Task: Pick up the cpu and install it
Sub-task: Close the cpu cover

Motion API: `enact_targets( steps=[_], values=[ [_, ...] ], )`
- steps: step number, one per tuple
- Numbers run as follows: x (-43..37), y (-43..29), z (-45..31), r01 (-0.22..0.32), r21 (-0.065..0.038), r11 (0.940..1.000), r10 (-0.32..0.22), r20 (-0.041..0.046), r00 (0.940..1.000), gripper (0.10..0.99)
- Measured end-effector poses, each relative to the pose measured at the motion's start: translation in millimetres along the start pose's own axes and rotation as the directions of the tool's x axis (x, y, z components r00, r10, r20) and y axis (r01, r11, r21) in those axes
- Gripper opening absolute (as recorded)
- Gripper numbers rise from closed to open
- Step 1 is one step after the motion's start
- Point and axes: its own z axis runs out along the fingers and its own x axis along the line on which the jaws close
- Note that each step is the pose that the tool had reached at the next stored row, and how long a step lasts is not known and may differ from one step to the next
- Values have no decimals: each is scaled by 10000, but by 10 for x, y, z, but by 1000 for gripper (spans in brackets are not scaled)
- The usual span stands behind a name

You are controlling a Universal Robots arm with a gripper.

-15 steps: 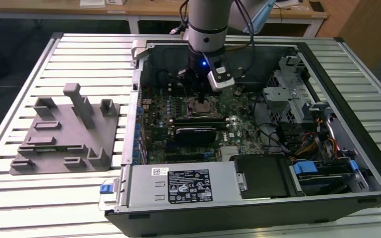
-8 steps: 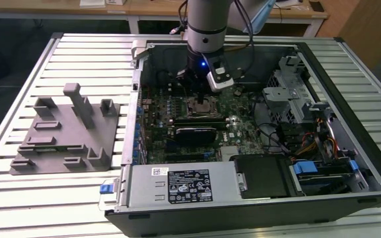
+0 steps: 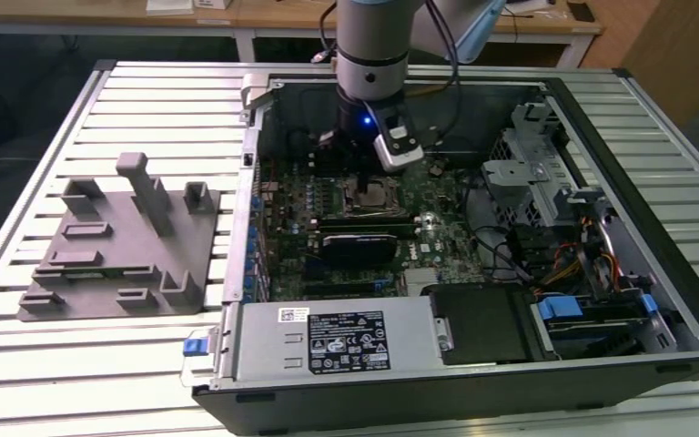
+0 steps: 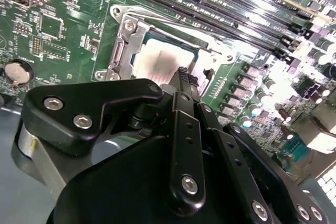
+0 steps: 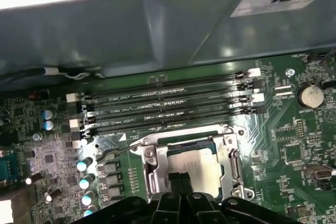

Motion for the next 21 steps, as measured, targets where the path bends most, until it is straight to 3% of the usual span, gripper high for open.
enact_targets(
  steps=[10, 15, 21],
  values=[
    [82, -49, 37, 220, -20, 9998, -220, -6, 9998, 106],
    [94, -51, 62, 679, -40, 9977, -679, -18, 9977, 106],
    [109, -54, 107, 855, -45, 9963, -855, -22, 9963, 106]
  ],
)
